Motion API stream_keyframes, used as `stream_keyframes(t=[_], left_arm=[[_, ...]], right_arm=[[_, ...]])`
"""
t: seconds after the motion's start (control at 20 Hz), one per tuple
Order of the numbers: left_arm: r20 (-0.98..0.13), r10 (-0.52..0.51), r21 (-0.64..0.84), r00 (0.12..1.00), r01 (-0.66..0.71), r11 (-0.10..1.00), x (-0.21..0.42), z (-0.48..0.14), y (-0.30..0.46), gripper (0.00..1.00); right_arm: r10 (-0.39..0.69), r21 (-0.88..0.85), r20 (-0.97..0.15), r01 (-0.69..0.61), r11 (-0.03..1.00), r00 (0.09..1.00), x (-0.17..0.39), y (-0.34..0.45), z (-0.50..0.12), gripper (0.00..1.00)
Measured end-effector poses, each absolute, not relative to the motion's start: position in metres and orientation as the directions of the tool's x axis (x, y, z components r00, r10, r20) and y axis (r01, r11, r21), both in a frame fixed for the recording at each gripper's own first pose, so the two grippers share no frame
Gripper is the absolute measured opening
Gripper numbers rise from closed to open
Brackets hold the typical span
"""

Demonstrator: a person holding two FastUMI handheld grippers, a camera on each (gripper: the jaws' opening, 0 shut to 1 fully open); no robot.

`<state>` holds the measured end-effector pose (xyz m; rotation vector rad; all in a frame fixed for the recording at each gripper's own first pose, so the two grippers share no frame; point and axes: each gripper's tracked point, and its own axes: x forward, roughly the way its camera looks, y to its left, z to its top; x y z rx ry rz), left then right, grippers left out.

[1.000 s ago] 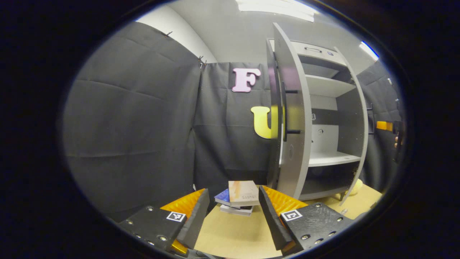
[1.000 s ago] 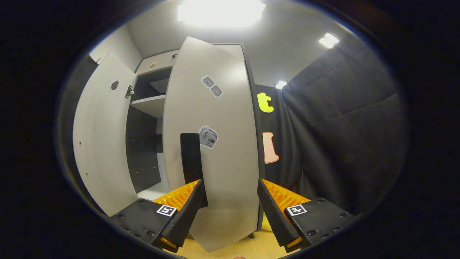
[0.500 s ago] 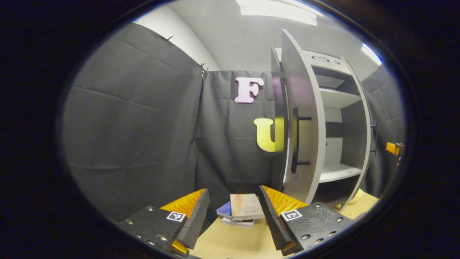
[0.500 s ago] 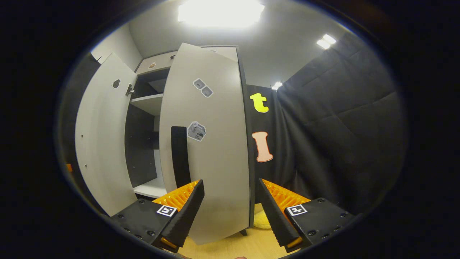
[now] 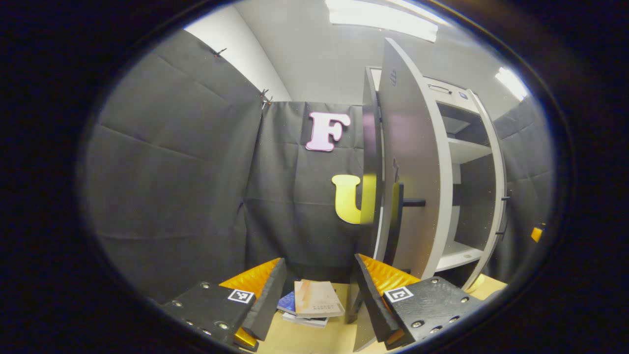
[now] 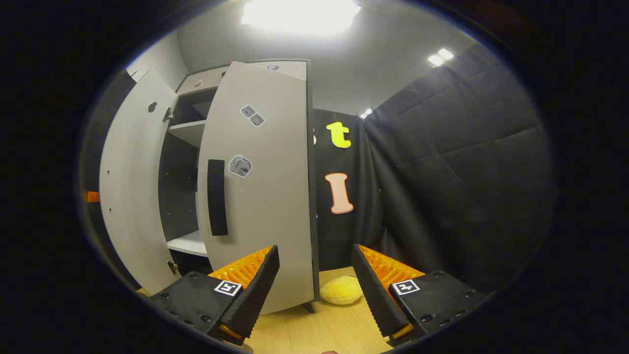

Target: Grasp the bottle in the cabinet with the left hand and place it on the coaster, then close the right door with the right hand and the left door with the left hand.

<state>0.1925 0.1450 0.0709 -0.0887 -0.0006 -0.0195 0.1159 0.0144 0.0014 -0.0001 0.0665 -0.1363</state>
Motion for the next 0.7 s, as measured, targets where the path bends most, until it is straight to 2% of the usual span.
stream_keyframes(t=[0.1, 0.15, 0.2, 0.35, 0.45, 0.5, 0.65, 0.7], left_arm=[[0.009, -0.038, -0.074, 0.999, 0.038, 0.997, 0.199, 0.076, 0.131, 0.87], [0.017, -0.005, -0.048, 1.0, 0.006, 0.999, 0.202, 0.079, 0.13, 0.87], [0.025, 0.009, -0.024, 1.0, -0.009, 1.0, 0.2, 0.083, 0.133, 0.81], [0.023, 0.002, -0.032, 1.0, -0.002, 0.999, 0.2, 0.081, 0.127, 0.8], [0.014, -0.005, -0.056, 1.0, 0.006, 0.998, 0.2, 0.08, 0.119, 0.8], [0.017, -0.01, -0.059, 1.0, 0.011, 0.998, 0.198, 0.082, 0.114, 0.8], [0.029, -0.038, -0.051, 0.999, 0.04, 0.998, 0.19, 0.084, 0.087, 0.81], [0.031, -0.049, -0.048, 0.998, 0.051, 0.998, 0.188, 0.084, 0.079, 0.87]], right_arm=[[-0.154, -0.012, -0.076, 0.153, 0.988, 0.985, 0.11, 0.0, -0.001, 0.95], [-0.157, -0.011, -0.08, 0.157, 0.988, 0.984, 0.107, -0.006, -0.002, 0.95], [-0.158, -0.008, -0.081, 0.158, 0.987, 0.984, 0.105, -0.011, -0.002, 0.95], [-0.168, -0.015, -0.08, 0.168, 0.986, 0.983, 0.101, -0.027, 0.0, 0.95], [-0.168, -0.021, -0.085, 0.166, 0.986, 0.982, 0.101, -0.034, -0.002, 0.92], [-0.165, -0.02, -0.086, 0.164, 0.986, 0.983, 0.1, -0.036, -0.002, 0.95], [-0.154, -0.018, -0.087, 0.153, 0.988, 0.984, 0.102, -0.042, -0.003, 0.95], [-0.152, -0.017, -0.087, 0.151, 0.988, 0.985, 0.104, -0.044, -0.004, 0.95]])
